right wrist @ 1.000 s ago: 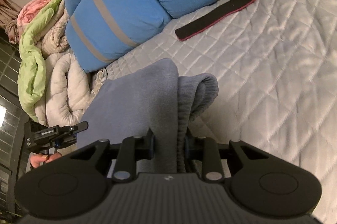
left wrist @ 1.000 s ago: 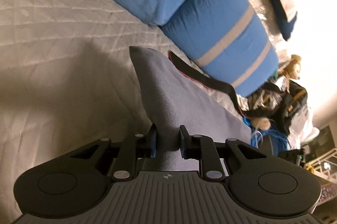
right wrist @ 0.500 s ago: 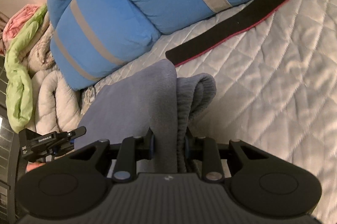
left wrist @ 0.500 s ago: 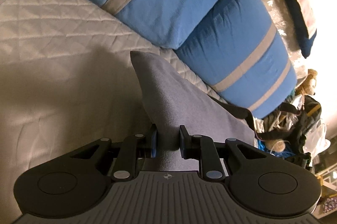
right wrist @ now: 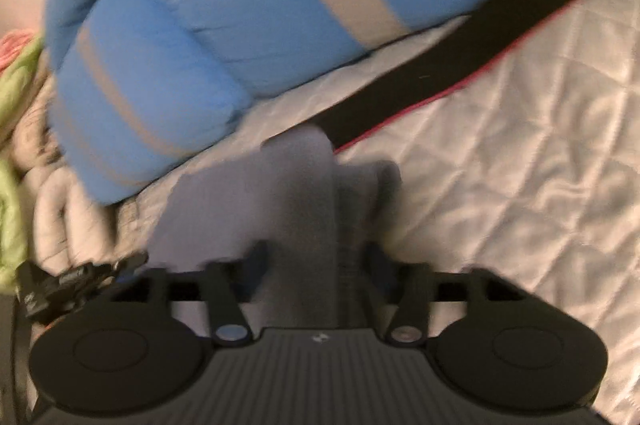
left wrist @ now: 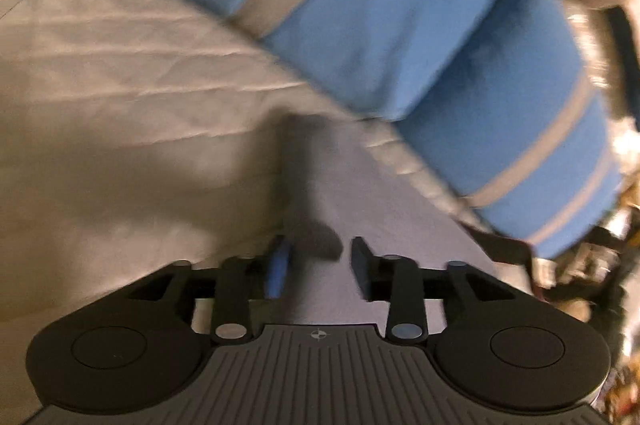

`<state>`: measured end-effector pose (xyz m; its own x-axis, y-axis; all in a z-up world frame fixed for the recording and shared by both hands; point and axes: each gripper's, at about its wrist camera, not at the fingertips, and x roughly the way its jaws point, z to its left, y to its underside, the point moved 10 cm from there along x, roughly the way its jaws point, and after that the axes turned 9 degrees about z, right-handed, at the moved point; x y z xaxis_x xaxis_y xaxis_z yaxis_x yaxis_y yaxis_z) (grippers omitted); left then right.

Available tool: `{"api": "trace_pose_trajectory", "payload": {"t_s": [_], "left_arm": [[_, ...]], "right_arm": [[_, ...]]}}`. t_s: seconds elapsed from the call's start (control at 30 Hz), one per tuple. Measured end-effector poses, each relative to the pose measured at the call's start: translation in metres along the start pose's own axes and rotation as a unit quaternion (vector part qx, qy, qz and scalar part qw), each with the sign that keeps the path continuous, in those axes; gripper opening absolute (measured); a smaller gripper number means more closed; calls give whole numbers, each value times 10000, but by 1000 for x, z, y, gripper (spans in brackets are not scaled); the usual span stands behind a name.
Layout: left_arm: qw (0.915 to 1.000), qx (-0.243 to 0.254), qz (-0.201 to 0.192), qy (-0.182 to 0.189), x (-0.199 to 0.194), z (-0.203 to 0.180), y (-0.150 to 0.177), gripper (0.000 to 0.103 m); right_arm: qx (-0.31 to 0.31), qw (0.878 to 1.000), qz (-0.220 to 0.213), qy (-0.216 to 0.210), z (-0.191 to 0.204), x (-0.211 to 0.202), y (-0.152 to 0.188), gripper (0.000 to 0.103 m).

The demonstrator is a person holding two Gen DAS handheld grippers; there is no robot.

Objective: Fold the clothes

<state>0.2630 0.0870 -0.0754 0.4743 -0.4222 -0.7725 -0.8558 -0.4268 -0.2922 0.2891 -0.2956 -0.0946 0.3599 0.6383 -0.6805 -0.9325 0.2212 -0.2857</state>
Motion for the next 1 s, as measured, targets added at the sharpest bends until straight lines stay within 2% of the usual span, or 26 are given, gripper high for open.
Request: {"api": "trace_pose_trajectory", "payload": {"t_s": [0.03,0.1,0.13,0.33,0.63,0.87,0.93,1.0], "left_arm": [[10000,4,53,49,0,2,2,55],[9999,28,132,107,-1,7,8,63],[9999,4,136,85,-2,9,10,64],[9989,-276,365,142,-5,23,31,65],[9952,-712,285,616,-18,34,56,64],[9848,-1265,425,1116,-16,37,66,64],[9829,-1312,439,1217,-13,36,68,64],[9822,-1307,444,1275,-10,34,68,65]], "right_arm": [[74,10000,-20,-16,-4,0,1,81],[207,9997,-13,-156,-10,-2,5,84],[263,9994,-5,-211,-13,-2,7,85],[477,9977,79,-465,-22,-7,30,86],[1088,9883,32,-1067,-32,-21,65,87],[1200,9882,26,-954,-26,-20,79,88],[1209,9880,-47,-965,-24,-18,77,93],[1177,9878,-93,-1012,-22,-17,76,93]]}}
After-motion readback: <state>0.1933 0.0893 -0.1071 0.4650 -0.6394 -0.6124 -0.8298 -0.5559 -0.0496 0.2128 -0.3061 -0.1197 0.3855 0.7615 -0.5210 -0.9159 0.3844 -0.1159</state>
